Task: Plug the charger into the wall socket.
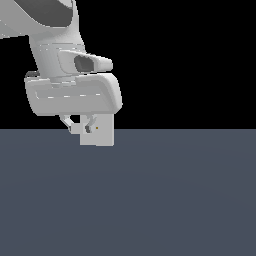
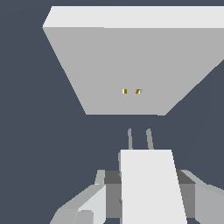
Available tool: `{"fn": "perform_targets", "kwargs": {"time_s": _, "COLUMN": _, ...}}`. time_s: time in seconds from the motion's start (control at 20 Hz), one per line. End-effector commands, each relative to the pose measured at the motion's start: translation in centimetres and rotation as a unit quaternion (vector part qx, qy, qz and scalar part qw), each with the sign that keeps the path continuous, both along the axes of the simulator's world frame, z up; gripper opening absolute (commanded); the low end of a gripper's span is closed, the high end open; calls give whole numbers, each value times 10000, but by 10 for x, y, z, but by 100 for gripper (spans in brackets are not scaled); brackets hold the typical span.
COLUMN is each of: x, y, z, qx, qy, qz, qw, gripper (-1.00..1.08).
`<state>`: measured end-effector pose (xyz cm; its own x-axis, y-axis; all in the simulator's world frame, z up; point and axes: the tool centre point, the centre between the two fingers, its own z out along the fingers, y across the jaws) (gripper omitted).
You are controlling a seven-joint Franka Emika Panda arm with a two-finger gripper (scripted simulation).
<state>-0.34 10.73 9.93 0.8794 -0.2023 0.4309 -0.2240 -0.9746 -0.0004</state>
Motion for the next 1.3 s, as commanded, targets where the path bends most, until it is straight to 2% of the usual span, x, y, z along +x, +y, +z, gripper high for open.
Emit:
{"fn": "perform_targets", "kwargs": {"time_s": 0.0, "x": 1, "y": 2, "z": 1, "qx": -2, "qy": 3, "qz": -15, "qw": 10000, "gripper": -100}}
{"fn": "perform_targets", "kwargs": {"time_s": 0.55, "x": 6, "y": 2, "z": 1, "qx": -2, "qy": 4, "qz": -13, "qw": 10000, "gripper": -100}}
{"fn": "perform_targets", "kwargs": {"time_s": 1.25, "x": 48, "y": -9, "z": 0, "qx": 0, "qy": 10, "qz": -16, "qw": 10000, "gripper": -100}}
